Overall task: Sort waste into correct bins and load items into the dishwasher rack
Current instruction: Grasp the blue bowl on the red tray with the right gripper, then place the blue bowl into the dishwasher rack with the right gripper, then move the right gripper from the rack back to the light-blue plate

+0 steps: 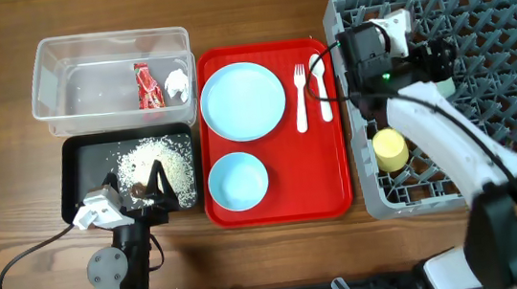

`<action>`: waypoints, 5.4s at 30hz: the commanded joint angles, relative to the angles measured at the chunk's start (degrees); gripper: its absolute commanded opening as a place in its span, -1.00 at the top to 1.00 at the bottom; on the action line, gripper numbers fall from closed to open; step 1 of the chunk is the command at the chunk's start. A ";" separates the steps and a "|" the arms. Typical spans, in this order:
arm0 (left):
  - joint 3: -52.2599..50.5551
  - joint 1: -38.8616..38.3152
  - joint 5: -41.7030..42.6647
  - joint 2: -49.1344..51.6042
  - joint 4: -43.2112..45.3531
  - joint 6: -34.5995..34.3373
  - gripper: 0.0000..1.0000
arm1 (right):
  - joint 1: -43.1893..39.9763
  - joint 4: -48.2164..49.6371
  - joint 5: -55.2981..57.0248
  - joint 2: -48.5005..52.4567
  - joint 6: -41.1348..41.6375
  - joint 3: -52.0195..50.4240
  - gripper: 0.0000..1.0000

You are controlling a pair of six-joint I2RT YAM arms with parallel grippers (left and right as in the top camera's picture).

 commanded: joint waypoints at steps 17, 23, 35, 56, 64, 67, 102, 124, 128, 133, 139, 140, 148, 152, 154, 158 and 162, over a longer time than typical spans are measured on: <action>-0.22 0.57 -0.39 -0.42 -0.37 -0.31 -1.00 | 19.80 -10.93 -82.14 -5.92 33.59 1.01 -0.54; -0.22 0.57 -0.39 -0.42 -0.39 -0.31 -0.99 | 21.97 -11.30 -82.01 3.80 37.55 1.01 -0.49; -0.22 0.57 -0.39 -0.42 -0.37 -0.31 -0.99 | 21.86 -9.79 -76.70 13.64 47.21 1.01 0.77; -0.22 0.57 -0.39 -0.42 -0.37 -0.31 -1.00 | 18.69 -20.94 -48.30 -4.07 42.18 4.46 0.91; -0.22 0.57 -0.39 -0.42 -0.37 -0.31 -0.99 | 18.18 -22.75 5.42 -24.81 37.88 4.63 0.91; -0.22 0.57 -0.39 -0.42 -0.37 -0.31 -1.00 | 15.50 -22.75 16.72 -26.80 31.87 4.63 0.91; -0.22 0.57 -0.39 -0.42 -0.37 -0.31 -1.00 | -25.88 4.37 12.55 3.96 4.81 4.50 0.91; -0.22 0.57 -0.39 -0.42 -0.37 -0.31 -1.00 | -25.92 15.17 15.26 11.98 -11.47 1.77 0.91; -0.22 0.57 -0.39 -0.42 -0.37 -0.31 -1.00 | -26.43 19.04 16.96 11.98 -14.58 1.75 0.91; -0.22 0.57 -0.39 -0.42 -0.37 -0.31 -1.00 | -27.06 18.88 16.70 12.00 -14.36 1.75 0.91; -0.22 0.57 -0.39 -0.42 -0.37 -0.31 -1.00 | -25.57 17.33 13.62 12.00 -14.32 1.51 0.91; -0.22 0.57 -0.39 -0.42 -0.39 -0.31 -1.00 | -25.14 17.09 13.44 12.00 -14.36 1.51 0.91; -0.22 0.57 -0.39 -0.42 -0.37 -0.31 -0.99 | -21.07 16.28 13.00 12.00 -17.57 1.51 0.18; -0.22 0.57 -0.39 -0.42 -0.39 -0.31 -1.00 | -17.86 17.59 14.10 11.06 -18.73 1.53 -0.25; -0.22 0.57 -0.39 -0.42 -0.37 -0.31 -0.99 | -15.39 18.36 13.86 9.55 -18.93 1.55 -0.30; -0.22 0.57 -0.39 -0.42 -0.37 -0.31 -1.00 | -10.45 21.03 13.88 5.16 -22.21 1.57 -0.36; -0.22 0.57 -0.39 -0.42 -0.39 -0.31 -0.99 | -5.09 23.43 13.86 -0.85 -24.90 1.68 -0.48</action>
